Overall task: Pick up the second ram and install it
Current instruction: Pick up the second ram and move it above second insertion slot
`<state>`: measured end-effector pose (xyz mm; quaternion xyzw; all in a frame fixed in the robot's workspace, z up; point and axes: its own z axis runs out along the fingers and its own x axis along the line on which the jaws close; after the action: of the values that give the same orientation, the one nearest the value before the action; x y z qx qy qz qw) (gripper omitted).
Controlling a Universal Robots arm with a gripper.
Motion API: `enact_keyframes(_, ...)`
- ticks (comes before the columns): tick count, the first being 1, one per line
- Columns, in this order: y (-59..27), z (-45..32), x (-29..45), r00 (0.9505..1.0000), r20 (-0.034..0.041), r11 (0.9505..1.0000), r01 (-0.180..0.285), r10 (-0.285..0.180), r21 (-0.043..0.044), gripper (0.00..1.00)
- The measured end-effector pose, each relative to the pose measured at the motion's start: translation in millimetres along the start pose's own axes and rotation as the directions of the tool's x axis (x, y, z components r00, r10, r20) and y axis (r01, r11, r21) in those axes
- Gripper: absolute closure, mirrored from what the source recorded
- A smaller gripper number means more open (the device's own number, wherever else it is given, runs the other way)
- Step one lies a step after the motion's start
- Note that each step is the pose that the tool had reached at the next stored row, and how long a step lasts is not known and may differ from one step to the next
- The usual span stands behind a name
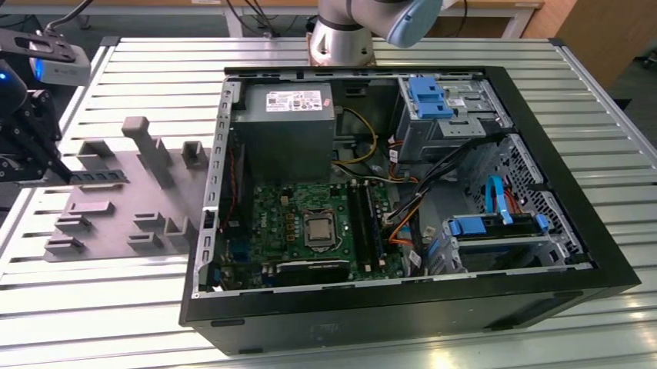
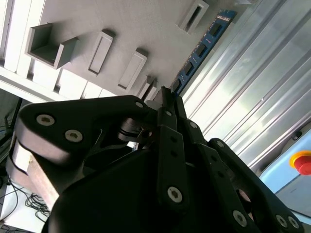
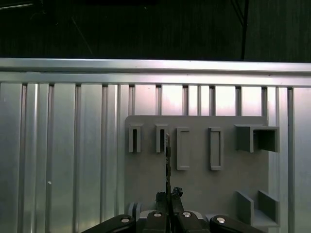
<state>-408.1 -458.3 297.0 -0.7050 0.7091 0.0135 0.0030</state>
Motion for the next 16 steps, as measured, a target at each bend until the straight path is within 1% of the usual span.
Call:
enact_keyframes(5, 0.0, -2.9, -0.1, 1.0, 0.0, 1.0, 0.0, 0.0, 0.0, 0.86)
enact_keyframes(16, 0.2, -13.3, -0.3, 1.0, 0.0, 1.0, 0.0, 0.0, 0.0, 0.86)
